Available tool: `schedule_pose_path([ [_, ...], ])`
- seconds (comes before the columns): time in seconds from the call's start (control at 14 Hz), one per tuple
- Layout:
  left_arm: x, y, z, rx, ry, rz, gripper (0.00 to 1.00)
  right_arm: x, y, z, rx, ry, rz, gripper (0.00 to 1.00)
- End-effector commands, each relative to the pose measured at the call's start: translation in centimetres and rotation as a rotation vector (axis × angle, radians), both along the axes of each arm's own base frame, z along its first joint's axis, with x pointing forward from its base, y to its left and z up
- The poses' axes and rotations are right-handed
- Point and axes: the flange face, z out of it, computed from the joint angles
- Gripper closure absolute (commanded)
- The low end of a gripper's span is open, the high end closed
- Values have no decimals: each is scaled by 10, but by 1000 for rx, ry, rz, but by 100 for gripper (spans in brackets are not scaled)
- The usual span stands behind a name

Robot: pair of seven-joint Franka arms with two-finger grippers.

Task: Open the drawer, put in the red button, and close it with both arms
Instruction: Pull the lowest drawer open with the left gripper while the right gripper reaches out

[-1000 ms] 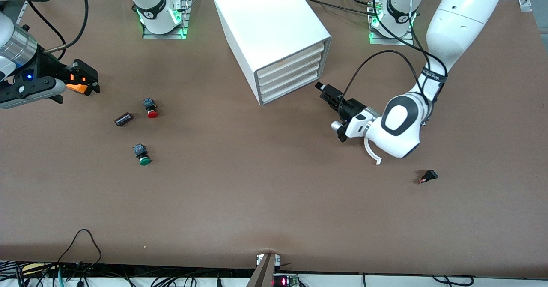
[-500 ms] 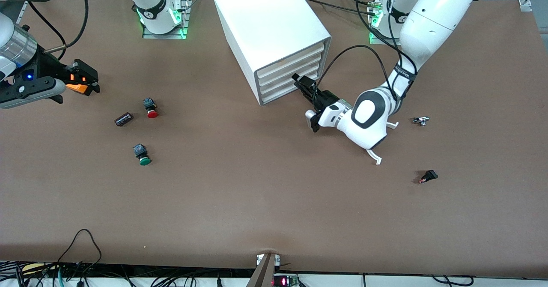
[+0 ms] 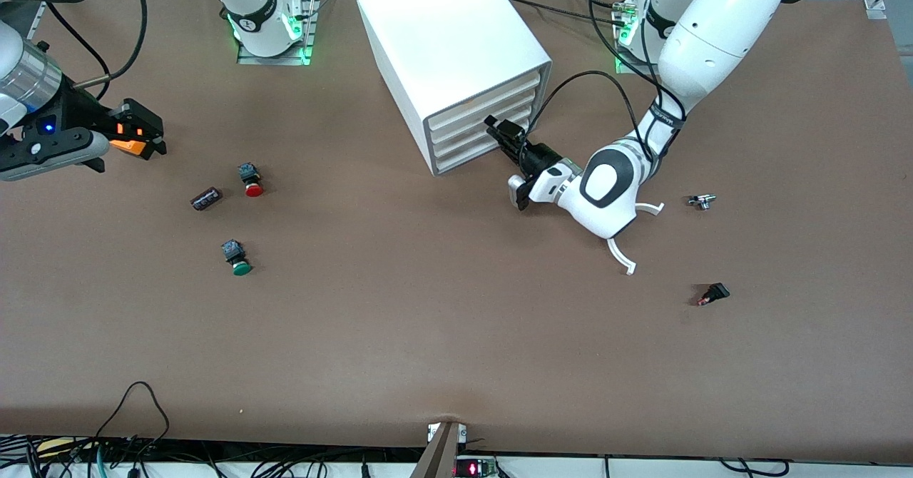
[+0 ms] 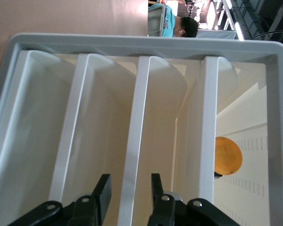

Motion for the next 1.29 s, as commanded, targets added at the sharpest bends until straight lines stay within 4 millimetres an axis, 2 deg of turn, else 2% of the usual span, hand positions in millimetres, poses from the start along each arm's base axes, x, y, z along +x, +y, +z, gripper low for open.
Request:
schedule_pose_path([
  [0.0,-15,-13,-6,-34,6,28,63,1,-1,4,-2,0,-3,0],
  [0.36,-20,-17,-10,-18,3,28,71,1,0,5,-6,-3,7,0],
  [0.79,-20,-17,-9,-16,2,28,88,4,3,4,-5,-6,7,0],
  [1.21,-5,-7,-6,-14,-21,49,91,9,2,-3,2,-2,17,0],
])
